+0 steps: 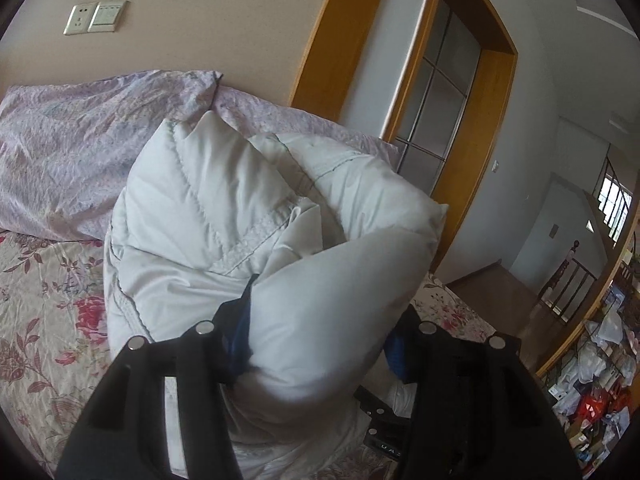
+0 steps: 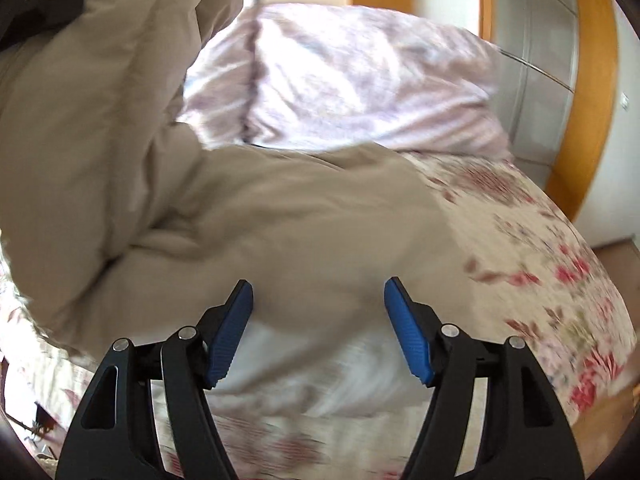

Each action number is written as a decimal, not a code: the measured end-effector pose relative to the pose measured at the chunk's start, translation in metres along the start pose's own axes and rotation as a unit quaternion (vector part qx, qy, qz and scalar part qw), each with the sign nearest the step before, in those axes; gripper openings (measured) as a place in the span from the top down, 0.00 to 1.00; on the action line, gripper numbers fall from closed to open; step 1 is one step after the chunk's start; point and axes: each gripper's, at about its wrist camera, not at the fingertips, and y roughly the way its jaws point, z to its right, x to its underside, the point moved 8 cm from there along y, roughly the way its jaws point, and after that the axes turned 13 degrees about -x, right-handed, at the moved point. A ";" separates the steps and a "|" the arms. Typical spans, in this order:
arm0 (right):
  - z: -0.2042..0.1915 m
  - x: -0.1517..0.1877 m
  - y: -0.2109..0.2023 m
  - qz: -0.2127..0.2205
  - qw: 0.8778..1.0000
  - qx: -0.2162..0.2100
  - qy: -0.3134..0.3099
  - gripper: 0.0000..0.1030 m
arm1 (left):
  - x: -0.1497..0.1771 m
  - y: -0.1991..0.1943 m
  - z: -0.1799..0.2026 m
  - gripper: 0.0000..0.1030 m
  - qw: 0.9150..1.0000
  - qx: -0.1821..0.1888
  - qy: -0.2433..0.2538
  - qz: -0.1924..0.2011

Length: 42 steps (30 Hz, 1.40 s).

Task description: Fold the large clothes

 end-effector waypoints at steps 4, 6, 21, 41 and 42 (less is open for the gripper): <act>0.016 0.009 0.000 0.011 0.999 -0.016 0.027 0.33 | 0.015 0.030 0.036 0.49 0.999 0.020 0.031 -0.034; 0.019 0.013 0.000 0.016 0.999 -0.024 0.035 0.33 | 0.027 0.047 0.053 0.49 0.997 0.032 0.042 -0.057; 0.039 0.035 -0.007 0.064 0.991 -0.064 0.099 0.32 | 0.068 0.127 0.117 0.41 0.984 0.070 0.076 -0.142; 0.039 0.037 -0.005 0.060 0.990 -0.063 0.107 0.31 | -0.016 0.047 0.041 0.06 0.997 0.032 0.030 -0.062; 0.039 0.037 -0.005 0.060 0.990 -0.063 0.107 0.31 | -0.018 0.052 0.023 0.06 0.998 -0.015 0.037 -0.050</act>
